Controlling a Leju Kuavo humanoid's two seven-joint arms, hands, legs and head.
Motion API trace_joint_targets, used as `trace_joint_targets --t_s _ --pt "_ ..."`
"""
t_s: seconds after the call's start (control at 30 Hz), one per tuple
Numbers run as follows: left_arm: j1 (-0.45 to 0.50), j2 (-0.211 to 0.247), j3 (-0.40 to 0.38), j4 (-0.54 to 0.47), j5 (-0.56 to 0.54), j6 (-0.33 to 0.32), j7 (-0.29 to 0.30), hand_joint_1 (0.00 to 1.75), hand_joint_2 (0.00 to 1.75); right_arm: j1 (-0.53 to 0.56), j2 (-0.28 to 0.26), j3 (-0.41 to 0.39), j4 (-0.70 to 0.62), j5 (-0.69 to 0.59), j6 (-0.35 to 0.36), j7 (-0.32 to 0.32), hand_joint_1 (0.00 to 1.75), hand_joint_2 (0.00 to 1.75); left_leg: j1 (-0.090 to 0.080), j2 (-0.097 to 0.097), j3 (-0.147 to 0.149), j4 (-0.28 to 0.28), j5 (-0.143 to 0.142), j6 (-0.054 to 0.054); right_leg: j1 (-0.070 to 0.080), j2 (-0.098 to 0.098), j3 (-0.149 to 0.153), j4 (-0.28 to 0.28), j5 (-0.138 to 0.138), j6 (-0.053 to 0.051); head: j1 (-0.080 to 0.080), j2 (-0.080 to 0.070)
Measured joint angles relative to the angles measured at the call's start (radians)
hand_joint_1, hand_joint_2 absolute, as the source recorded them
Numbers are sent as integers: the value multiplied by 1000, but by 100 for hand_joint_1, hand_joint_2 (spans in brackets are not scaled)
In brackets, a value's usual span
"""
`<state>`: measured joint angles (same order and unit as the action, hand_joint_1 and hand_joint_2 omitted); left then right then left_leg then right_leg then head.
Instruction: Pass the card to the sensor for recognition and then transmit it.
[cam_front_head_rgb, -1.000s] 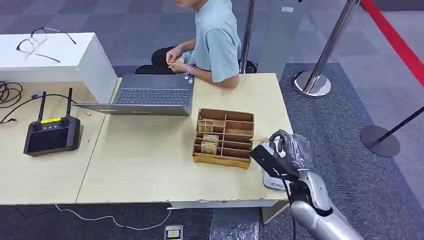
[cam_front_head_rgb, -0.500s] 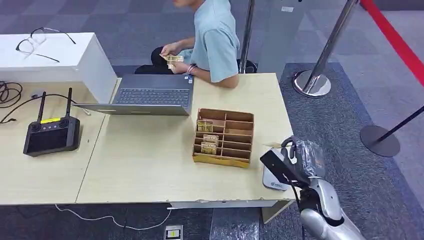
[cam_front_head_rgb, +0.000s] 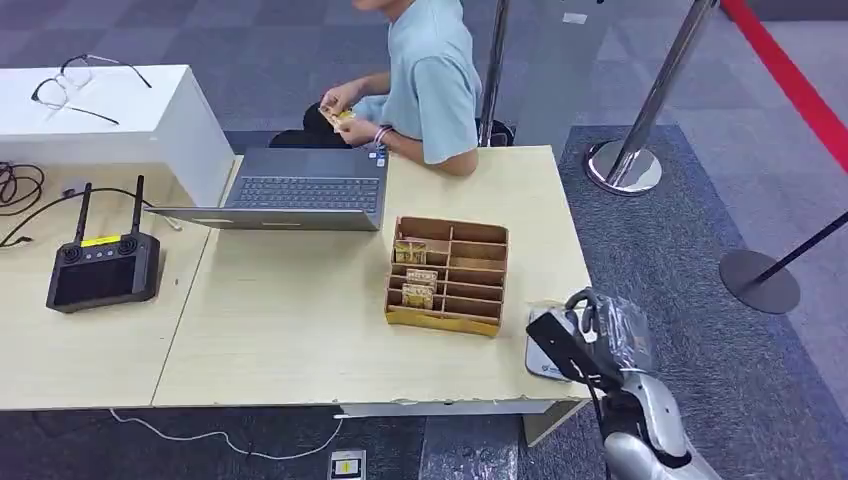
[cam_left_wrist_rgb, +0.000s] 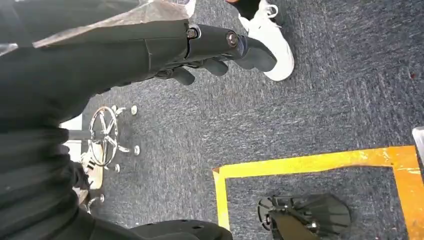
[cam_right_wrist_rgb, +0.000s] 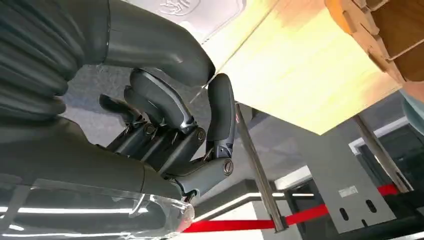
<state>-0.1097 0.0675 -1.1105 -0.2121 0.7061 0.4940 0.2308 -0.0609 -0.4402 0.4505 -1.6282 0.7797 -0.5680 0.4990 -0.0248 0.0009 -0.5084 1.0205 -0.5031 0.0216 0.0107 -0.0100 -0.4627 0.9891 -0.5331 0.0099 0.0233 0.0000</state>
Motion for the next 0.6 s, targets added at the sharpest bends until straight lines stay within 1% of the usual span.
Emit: trace_joint_targets --t_s 0.6 --pt "0 -2 2 0 6 8 2 0 175 41 2 -1 40 -22 -37 -8 175 175 0 0 -1 0 0 0 0 0 0 0 0 0 0 0"
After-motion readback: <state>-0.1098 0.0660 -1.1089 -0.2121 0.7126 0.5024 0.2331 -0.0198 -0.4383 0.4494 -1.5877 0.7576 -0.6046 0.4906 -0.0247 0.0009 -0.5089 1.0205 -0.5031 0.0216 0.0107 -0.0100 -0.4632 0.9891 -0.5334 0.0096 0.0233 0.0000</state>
